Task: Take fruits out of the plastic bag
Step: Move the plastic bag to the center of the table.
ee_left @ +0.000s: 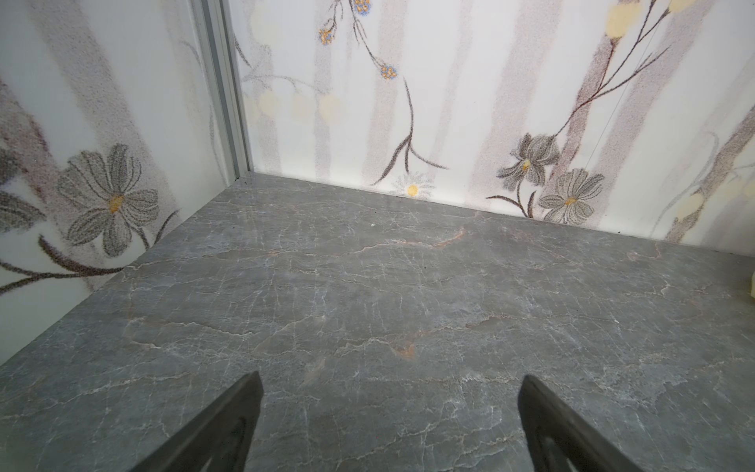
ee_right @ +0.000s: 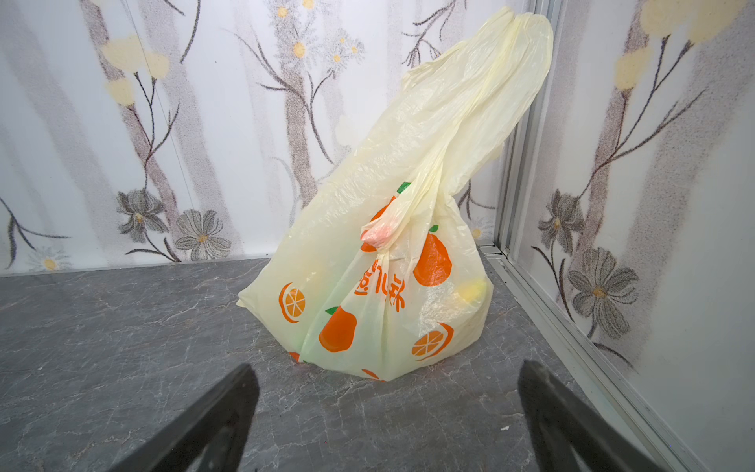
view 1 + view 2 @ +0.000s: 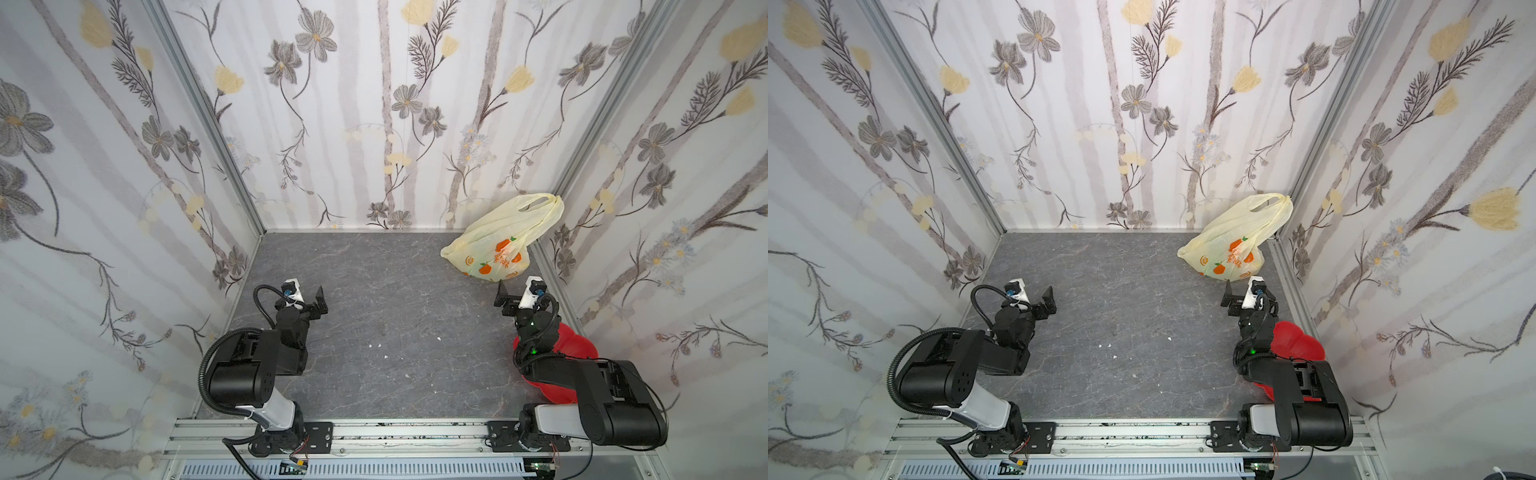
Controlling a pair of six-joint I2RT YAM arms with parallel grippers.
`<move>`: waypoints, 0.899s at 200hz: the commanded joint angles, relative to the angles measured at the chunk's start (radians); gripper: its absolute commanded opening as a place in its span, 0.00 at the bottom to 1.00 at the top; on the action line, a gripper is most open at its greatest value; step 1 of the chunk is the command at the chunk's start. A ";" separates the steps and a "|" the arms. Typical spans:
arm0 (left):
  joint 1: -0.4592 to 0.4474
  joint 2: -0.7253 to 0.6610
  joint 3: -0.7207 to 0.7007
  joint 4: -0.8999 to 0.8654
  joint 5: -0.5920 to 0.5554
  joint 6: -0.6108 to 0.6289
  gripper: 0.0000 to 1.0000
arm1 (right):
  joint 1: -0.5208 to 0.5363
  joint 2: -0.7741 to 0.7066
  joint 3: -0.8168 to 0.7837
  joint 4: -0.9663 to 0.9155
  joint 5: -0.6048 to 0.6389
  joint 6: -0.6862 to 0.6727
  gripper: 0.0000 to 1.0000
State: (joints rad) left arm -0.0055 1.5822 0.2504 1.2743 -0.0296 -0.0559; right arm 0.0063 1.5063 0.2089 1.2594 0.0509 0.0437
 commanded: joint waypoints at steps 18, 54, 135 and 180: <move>0.001 0.000 0.001 0.036 0.006 -0.002 1.00 | 0.000 0.003 0.003 0.027 -0.013 -0.005 1.00; 0.001 0.001 0.001 0.036 0.003 -0.002 1.00 | 0.000 0.002 0.004 0.028 -0.011 -0.007 1.00; -0.071 -0.251 -0.085 0.007 -0.147 0.042 1.00 | 0.022 -0.157 0.000 -0.099 -0.011 -0.037 1.00; -0.131 -0.566 -0.083 -0.091 -0.168 -0.161 1.00 | 0.082 -0.387 0.111 -0.415 -0.035 -0.020 1.00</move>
State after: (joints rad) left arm -0.1295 1.1271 0.1493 1.2400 -0.1905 -0.0731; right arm 0.0673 1.2079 0.2646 1.0359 0.0513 0.0170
